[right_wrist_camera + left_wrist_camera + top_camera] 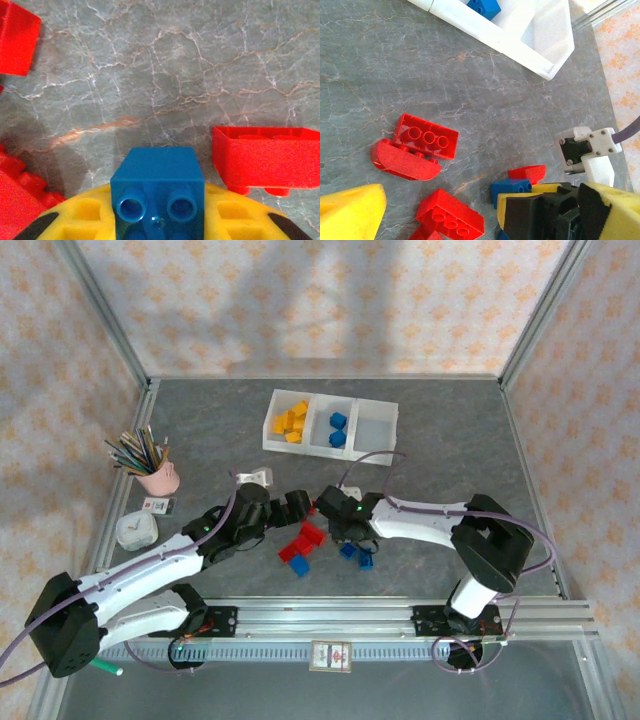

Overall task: Sort the legos into containers by color
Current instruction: Pick up the lego from the bottom-center of the table, then place the lego in the container.

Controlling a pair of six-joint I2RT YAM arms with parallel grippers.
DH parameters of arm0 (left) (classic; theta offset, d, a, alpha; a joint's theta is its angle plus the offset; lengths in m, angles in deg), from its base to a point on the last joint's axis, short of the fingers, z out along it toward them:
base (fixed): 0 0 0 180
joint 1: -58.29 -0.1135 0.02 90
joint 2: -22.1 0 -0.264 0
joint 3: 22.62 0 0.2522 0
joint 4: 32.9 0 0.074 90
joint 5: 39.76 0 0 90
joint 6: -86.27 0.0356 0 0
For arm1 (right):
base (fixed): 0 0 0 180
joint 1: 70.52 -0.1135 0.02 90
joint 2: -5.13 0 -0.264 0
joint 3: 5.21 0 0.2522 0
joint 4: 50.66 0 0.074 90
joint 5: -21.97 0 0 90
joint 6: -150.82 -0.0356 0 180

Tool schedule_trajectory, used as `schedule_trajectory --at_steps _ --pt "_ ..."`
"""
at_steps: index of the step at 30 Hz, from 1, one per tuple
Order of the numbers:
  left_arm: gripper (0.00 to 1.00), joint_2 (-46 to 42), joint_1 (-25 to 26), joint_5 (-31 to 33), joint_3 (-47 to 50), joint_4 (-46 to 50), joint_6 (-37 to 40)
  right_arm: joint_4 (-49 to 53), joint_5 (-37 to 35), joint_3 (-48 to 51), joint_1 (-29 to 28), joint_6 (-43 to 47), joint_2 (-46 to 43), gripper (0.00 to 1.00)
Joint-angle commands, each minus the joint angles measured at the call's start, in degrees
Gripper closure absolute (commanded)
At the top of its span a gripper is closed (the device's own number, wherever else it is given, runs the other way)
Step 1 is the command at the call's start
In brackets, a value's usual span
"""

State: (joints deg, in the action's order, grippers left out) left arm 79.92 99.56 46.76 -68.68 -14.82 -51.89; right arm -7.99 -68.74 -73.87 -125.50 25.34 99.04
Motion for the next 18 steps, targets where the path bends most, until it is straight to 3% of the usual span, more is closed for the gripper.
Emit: schedule_trajectory --at_steps 1,9,18 --pt "0.01 -1.6 0.3 2.5 0.3 2.6 -0.2 1.0 -2.7 -2.5 -0.1 1.7 -1.7 0.74" --pt "0.01 -1.6 -2.5 4.6 -4.8 6.6 2.0 -0.7 -2.4 -9.1 4.2 6.9 -5.0 0.73" --pt "0.01 -0.8 -10.7 1.3 -6.3 3.2 4.3 -8.2 0.7 -22.2 12.9 14.7 6.4 0.73"
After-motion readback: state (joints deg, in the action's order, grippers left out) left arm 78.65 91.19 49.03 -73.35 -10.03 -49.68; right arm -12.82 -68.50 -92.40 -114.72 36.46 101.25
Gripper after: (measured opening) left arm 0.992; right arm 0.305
